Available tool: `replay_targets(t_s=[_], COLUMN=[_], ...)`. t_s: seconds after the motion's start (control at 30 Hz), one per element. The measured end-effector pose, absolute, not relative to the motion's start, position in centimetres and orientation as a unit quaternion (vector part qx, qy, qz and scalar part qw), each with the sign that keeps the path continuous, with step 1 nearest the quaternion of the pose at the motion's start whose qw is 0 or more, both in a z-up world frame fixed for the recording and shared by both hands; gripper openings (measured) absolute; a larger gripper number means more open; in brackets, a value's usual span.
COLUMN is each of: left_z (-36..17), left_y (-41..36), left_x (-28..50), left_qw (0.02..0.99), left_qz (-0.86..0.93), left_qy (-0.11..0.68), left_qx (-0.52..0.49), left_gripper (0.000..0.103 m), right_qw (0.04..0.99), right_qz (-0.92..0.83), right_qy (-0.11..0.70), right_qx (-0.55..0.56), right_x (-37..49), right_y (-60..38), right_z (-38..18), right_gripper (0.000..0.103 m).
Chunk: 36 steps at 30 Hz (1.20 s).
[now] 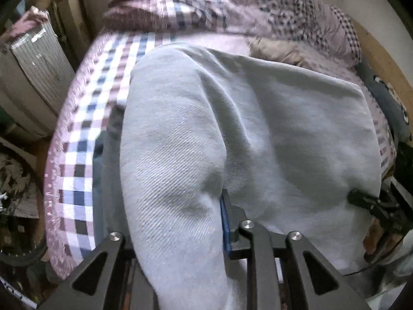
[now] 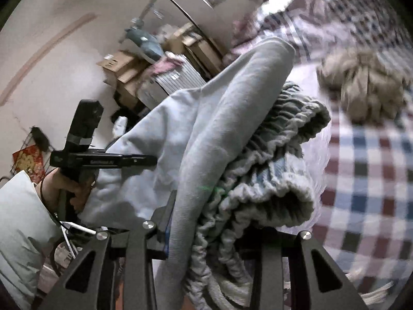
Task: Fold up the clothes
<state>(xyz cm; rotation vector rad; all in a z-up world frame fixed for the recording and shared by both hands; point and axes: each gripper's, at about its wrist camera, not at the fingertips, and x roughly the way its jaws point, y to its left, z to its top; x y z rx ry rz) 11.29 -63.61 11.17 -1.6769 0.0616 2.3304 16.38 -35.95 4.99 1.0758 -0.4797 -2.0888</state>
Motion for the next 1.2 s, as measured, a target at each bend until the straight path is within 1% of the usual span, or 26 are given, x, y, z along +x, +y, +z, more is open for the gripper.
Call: replay_targets(t_s=[0.03, 0.07, 0.1, 0.13, 0.17, 0.27, 0.3, 0.4, 0.5, 0.6, 0.7, 0.87, 1.03, 1.13, 1.2], left_z=[9.6, 8.2, 7.0, 6.6, 6.4, 6.2, 6.3, 7.1, 8.2, 10.4, 13.3, 18.1, 22.7, 24.7, 25.9], left_y=[-64.4, -65.6, -66.7, -67.7, -68.8, -72.2, -73.5, -76.4, -77.5, -76.3, -74.0, -67.2, -60.2, -53.5, -49.5], left_x=[11.0, 10.8, 10.7, 10.8, 11.0, 12.2, 12.8, 14.7, 16.6, 18.5, 20.5, 21.8, 22.9, 22.2, 21.9], left_qw=[0.135, 0.133, 0.132, 0.135, 0.148, 0.160, 0.153, 0.096, 0.042, 0.012, 0.003, 0.048, 0.093, 0.137, 0.163], left_qz=[0.800, 0.795, 0.792, 0.793, 0.791, 0.784, 0.784, 0.797, 0.814, 0.840, 0.866, 0.905, 0.933, 0.939, 0.940], left_qy=[0.015, -0.006, -0.028, -0.052, -0.081, -0.139, -0.154, -0.160, -0.148, -0.117, -0.111, -0.117, -0.121, -0.120, -0.125], left_qx=[-0.585, -0.592, -0.596, -0.591, -0.588, -0.583, -0.582, -0.574, -0.560, -0.530, -0.487, -0.407, -0.325, -0.292, -0.274], left_gripper=[0.046, 0.054, 0.066, 0.070, 0.073, 0.076, 0.078, 0.086, 0.086, 0.086, 0.086, 0.086, 0.086, 0.086, 0.089], right_qw=[0.356, 0.351, 0.348, 0.351, 0.361, 0.377, 0.375, 0.368, 0.358, 0.343, 0.332, 0.330, 0.307, 0.276, 0.258], right_qz=[-0.808, -0.805, -0.802, -0.799, -0.793, -0.779, -0.777, -0.774, -0.784, -0.810, -0.834, -0.865, -0.902, -0.926, -0.935], right_qy=[-0.189, -0.193, -0.196, -0.196, -0.193, -0.185, -0.185, -0.187, -0.176, -0.152, -0.130, -0.107, -0.078, -0.065, -0.068], right_qx=[0.429, 0.437, 0.445, 0.447, 0.451, 0.466, 0.470, 0.480, 0.476, 0.452, 0.422, 0.362, 0.292, 0.251, 0.233], right_x=[16.0, 15.7, 15.4, 15.2, 15.0, 14.5, 14.3, 14.2, 14.7, 15.5, 16.4, 18.3, 20.7, 21.7, 21.9], right_y=[-36.2, -36.2, -36.0, -35.8, -35.5, -34.2, -33.6, -31.7, -29.6, -27.4, -24.5, -17.8, -10.2, -5.1, -2.0], right_z=[4.0, 3.0, 2.0, 1.4, 0.9, 0.1, 0.0, 0.0, 1.0, 3.4, 5.9, 10.6, 15.1, 17.4, 18.6], right_gripper=[0.039, 0.039, 0.041, 0.043, 0.045, 0.059, 0.069, 0.071, 0.074, 0.077, 0.084, 0.090, 0.095, 0.097, 0.099])
